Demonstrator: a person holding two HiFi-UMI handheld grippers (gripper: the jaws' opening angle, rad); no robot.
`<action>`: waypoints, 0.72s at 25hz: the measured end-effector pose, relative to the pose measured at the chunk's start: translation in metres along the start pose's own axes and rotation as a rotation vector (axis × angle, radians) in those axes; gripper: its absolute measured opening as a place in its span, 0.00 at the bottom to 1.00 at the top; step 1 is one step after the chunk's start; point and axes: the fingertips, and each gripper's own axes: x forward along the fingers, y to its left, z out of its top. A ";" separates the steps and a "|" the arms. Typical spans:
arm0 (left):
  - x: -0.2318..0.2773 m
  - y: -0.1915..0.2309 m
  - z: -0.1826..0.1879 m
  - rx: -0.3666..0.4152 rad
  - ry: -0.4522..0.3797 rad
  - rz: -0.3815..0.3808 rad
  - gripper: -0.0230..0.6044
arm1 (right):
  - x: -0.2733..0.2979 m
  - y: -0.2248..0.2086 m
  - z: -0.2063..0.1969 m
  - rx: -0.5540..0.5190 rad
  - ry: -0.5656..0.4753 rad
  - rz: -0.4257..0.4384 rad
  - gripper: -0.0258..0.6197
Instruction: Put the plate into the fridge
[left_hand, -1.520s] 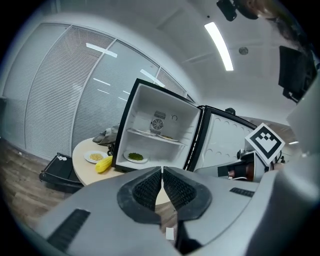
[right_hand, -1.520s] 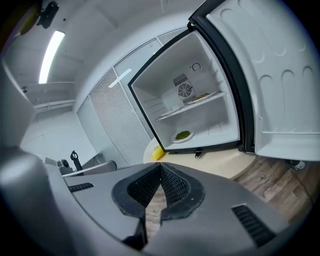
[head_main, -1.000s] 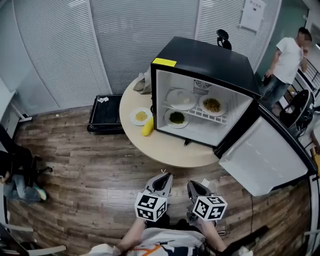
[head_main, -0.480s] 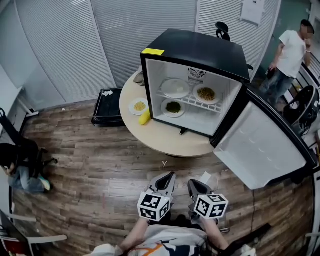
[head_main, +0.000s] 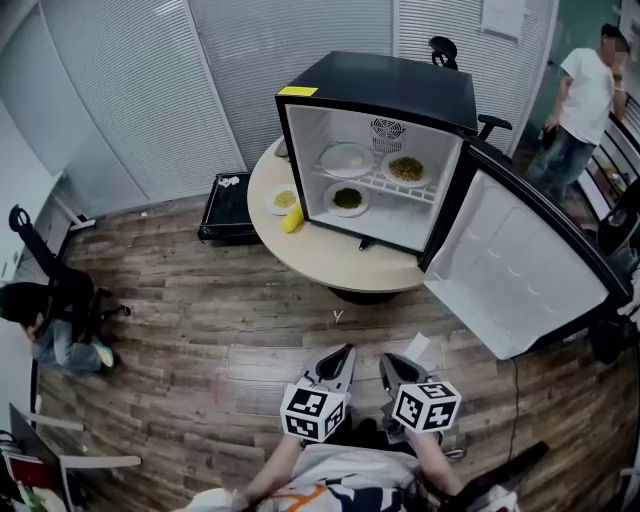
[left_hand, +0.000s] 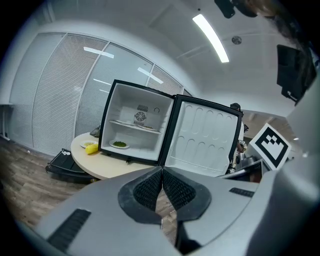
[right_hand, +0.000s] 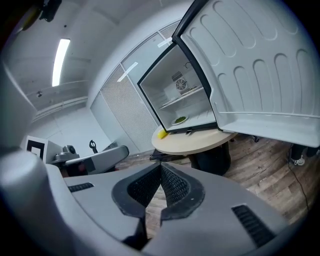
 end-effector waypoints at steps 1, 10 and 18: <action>-0.002 -0.004 -0.002 0.003 -0.001 0.002 0.06 | -0.003 0.000 -0.001 -0.004 -0.002 0.003 0.06; -0.022 -0.028 -0.014 0.013 -0.010 0.024 0.06 | -0.026 0.006 -0.016 -0.046 0.005 0.032 0.06; -0.039 -0.033 -0.015 0.018 -0.026 0.038 0.06 | -0.038 0.015 -0.021 -0.067 -0.006 0.045 0.06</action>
